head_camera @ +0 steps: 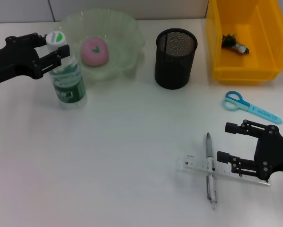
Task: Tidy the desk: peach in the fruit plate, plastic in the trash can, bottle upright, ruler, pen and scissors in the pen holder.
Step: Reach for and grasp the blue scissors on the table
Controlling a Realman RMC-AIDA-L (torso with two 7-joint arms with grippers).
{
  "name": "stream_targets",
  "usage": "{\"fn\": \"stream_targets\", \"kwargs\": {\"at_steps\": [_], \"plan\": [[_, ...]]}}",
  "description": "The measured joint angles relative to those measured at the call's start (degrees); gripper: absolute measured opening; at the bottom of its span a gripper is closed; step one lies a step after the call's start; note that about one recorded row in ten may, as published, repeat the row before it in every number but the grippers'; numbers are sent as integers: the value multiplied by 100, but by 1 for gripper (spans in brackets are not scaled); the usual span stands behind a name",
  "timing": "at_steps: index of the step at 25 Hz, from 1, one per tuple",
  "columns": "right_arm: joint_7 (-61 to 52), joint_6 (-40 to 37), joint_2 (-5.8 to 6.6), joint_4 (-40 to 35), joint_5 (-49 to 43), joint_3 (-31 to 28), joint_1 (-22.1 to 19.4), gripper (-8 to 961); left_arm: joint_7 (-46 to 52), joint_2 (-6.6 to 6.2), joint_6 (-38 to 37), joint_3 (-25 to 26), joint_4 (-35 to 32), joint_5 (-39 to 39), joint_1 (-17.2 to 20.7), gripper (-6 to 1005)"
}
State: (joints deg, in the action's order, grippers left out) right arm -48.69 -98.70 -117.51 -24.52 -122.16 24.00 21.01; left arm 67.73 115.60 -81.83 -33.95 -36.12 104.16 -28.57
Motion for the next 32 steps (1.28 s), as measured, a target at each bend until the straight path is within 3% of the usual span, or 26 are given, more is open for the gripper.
{"fn": "stream_targets", "kwargs": {"at_steps": [6,19,26,32], "plan": [[0,0,0,0,0,0,0,743,-10,-1,-1,-13,-10,-12,6,560],[0,-1,0,0,-1,0,0,743,-22,-3,1,21,-19,-34,10,791],[-8,-1,0,0,-1,-4,0,742,-23,5,-28,167,8,-228,11,792],[-13,0,0,0,-1,-11,0,742,63,-1,-585,225,51,-1213,192,792]]}}
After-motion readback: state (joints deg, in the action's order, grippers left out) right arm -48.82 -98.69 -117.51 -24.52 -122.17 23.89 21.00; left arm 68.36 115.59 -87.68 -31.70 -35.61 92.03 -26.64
